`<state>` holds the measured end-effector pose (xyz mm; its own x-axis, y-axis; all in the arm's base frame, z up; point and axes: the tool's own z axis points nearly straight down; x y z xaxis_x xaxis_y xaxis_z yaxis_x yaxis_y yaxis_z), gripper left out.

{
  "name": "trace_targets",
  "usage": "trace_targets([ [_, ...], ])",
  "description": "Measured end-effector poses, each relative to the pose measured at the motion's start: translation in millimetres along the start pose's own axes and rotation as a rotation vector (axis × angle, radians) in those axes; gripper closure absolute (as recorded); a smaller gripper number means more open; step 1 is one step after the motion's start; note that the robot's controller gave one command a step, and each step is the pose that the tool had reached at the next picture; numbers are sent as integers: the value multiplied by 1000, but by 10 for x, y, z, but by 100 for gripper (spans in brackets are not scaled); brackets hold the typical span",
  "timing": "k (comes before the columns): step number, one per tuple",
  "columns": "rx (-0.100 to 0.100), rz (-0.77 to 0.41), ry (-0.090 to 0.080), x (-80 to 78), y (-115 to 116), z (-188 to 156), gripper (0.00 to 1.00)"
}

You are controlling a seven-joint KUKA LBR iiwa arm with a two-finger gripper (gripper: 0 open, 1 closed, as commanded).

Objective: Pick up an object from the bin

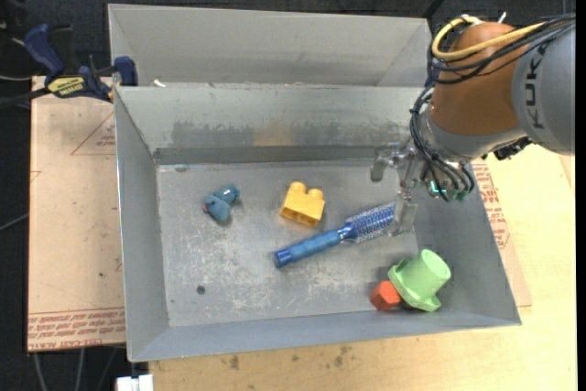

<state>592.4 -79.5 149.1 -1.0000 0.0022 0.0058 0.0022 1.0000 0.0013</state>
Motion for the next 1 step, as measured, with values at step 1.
trace_targets([
  [1,-1,168,-2,43,-159,653,0],
])
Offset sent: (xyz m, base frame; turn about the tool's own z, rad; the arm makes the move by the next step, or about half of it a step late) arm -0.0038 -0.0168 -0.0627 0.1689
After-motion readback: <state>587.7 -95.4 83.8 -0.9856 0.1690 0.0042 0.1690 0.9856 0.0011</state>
